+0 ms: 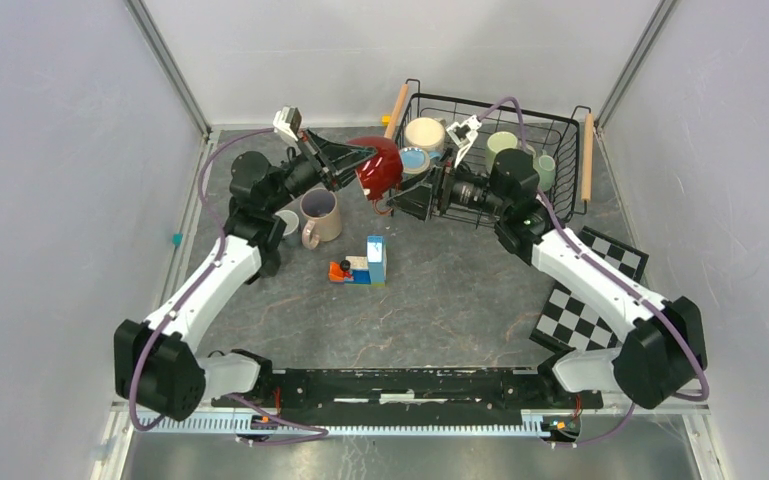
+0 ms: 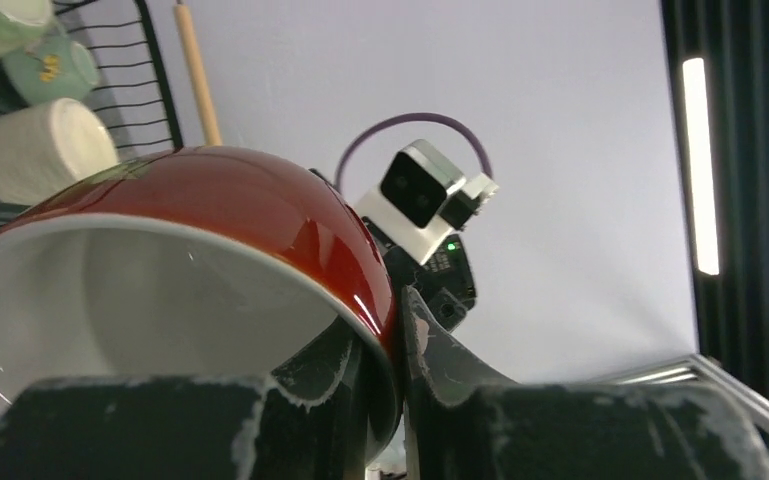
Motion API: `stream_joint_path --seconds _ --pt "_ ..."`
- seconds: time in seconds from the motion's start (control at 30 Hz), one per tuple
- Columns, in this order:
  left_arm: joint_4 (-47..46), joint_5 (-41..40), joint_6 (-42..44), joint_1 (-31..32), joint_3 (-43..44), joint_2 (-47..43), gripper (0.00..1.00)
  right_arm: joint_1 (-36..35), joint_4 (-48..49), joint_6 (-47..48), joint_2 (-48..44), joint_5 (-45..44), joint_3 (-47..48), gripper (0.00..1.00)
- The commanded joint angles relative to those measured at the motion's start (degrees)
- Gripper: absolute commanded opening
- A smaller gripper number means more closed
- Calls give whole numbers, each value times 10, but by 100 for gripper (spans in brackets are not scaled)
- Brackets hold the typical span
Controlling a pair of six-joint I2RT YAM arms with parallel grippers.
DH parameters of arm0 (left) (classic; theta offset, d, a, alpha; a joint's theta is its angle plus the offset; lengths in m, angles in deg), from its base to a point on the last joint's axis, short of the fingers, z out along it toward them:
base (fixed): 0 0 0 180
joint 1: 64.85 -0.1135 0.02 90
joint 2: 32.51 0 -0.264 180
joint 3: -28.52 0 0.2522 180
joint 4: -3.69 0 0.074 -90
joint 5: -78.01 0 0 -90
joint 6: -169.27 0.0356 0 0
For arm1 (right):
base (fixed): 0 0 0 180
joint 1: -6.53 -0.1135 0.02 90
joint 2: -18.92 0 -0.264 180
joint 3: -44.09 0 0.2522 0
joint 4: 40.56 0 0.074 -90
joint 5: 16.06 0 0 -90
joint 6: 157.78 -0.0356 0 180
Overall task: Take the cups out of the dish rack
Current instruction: Place the cup at the center of the board.
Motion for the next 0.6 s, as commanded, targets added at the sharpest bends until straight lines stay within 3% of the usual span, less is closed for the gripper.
stream_joint_path --seconds 0.0,0.2,0.4,0.57 --pt "102 -20 119 -3 64 -68 2 4 -93 88 -45 -71 31 89" --pt "361 -44 261 -3 118 -124 2 8 -179 136 -60 -128 53 91" --pt "649 -125 392 -3 194 -175 2 8 -243 169 -62 -187 73 98" --pt "782 -172 439 -1 201 -196 2 8 -249 174 -56 -200 75 98"
